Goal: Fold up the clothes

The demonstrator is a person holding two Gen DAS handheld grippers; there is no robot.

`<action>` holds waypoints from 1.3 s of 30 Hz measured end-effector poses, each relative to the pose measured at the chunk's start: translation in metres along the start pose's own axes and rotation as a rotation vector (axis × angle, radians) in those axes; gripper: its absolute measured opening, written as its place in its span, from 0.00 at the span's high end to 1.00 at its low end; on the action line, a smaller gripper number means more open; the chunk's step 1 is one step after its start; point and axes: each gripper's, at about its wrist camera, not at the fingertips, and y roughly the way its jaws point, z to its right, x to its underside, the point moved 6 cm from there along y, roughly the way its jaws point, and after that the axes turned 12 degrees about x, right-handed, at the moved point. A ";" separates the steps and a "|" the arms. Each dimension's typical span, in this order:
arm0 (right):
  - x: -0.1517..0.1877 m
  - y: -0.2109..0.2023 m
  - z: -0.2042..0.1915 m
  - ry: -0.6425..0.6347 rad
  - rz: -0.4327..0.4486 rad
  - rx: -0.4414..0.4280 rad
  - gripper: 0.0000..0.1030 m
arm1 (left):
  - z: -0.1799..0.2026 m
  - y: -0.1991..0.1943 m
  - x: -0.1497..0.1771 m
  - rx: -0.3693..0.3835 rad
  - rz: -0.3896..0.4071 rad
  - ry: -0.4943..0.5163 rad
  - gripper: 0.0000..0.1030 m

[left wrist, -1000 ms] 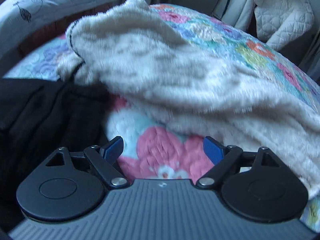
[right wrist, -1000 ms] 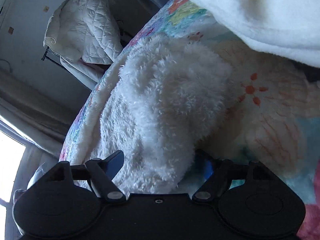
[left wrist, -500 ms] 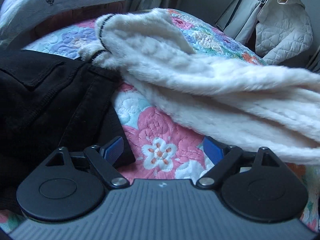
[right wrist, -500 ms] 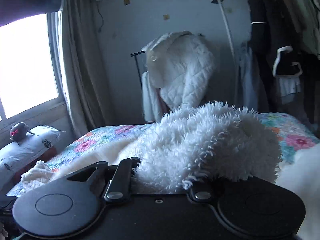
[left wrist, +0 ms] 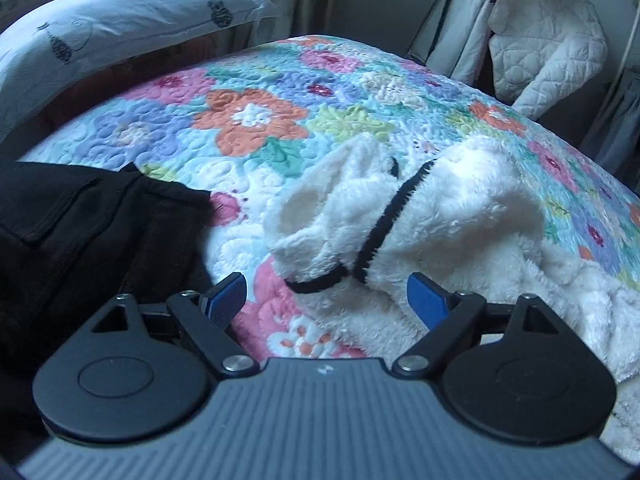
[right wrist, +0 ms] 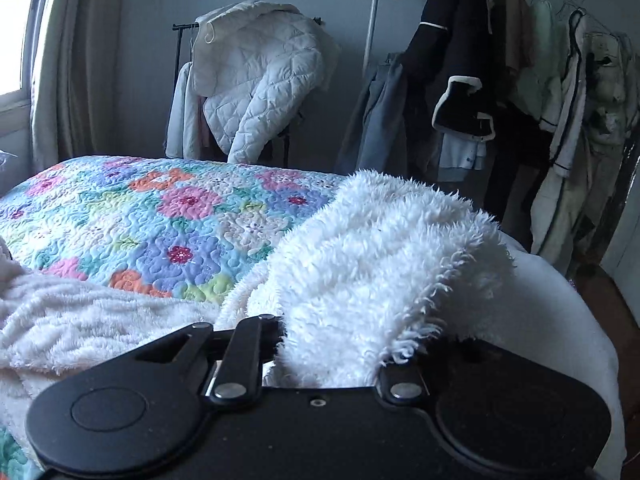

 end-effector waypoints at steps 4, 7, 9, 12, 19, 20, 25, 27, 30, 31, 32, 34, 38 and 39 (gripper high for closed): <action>0.009 -0.006 -0.006 -0.052 -0.001 0.006 0.82 | 0.013 0.000 -0.017 0.000 0.094 0.089 0.09; 0.010 -0.008 -0.006 -0.056 -0.003 0.003 0.82 | 0.030 0.013 -0.035 0.056 0.123 0.178 0.04; 0.011 -0.009 -0.006 -0.057 -0.001 0.000 0.81 | 0.045 0.036 -0.042 0.137 0.084 0.247 0.00; 0.011 -0.009 -0.009 -0.063 -0.002 -0.007 0.80 | 0.058 0.079 -0.046 0.241 -0.059 0.269 0.28; 0.017 -0.009 0.006 -0.047 -0.007 -0.023 0.83 | 0.025 0.054 -0.125 0.263 0.138 -0.068 0.87; 0.017 -0.009 0.008 -0.040 -0.008 -0.024 0.83 | 0.016 0.051 -0.135 0.266 0.177 -0.147 0.86; 0.020 -0.007 -0.002 -0.114 -0.012 -0.007 0.82 | -0.012 0.089 -0.139 -0.006 0.085 -0.216 0.41; 0.022 -0.015 -0.007 -0.155 -0.053 -0.003 0.78 | -0.013 0.093 -0.130 -0.007 0.020 -0.196 0.39; 0.025 -0.040 -0.004 -0.145 -0.129 0.005 0.69 | -0.008 0.071 -0.120 0.040 0.025 -0.114 0.32; 0.026 -0.054 -0.002 -0.127 -0.143 0.021 0.67 | -0.005 0.061 -0.116 0.033 0.035 -0.063 0.18; 0.027 -0.065 -0.003 -0.122 -0.147 0.034 0.65 | -0.004 0.052 -0.112 0.030 0.037 -0.020 0.11; 0.026 -0.088 -0.016 -0.173 -0.113 0.060 0.62 | -0.002 0.039 -0.102 0.040 0.032 0.046 0.10; 0.004 -0.121 -0.047 -0.223 -0.015 0.031 0.58 | -0.001 0.023 -0.081 0.074 0.015 0.133 0.07; -0.005 -0.128 -0.056 -0.211 0.022 -0.019 0.58 | -0.001 0.025 -0.077 0.084 0.007 0.138 0.06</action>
